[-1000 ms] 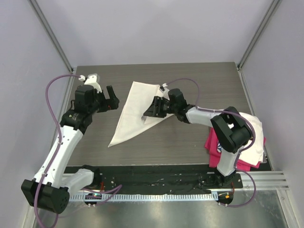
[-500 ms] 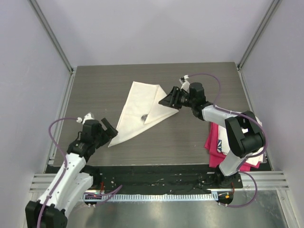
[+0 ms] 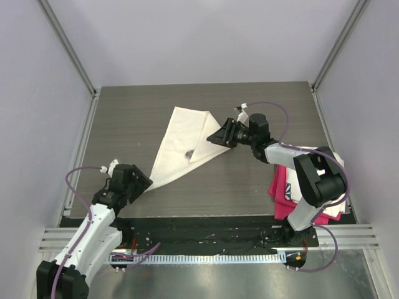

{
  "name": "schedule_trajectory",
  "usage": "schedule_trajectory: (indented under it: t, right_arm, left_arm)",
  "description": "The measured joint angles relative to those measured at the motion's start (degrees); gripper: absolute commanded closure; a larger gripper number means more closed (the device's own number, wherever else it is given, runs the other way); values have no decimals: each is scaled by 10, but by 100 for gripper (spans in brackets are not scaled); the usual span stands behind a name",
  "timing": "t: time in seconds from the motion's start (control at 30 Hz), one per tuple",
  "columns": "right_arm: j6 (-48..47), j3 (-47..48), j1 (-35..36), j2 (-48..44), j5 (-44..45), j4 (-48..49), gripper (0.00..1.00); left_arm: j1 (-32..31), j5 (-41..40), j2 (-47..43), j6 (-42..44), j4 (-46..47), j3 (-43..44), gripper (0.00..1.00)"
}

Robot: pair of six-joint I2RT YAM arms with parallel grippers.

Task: Fold the napkin, place the utensils inside, and roll it up
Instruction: Fold the napkin

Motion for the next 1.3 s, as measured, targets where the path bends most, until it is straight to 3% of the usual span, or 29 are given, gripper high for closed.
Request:
schedule_trajectory:
  t: [0.93,1.3]
  right_arm:
    - [11,-1,0,12,-3,9,47]
    - [11,-1,0,14,-4,10,47]
  left_arm:
    - [5,2,-3,-47,14,-45,58]
    - [7,0,-10,-52,23,-57,73]
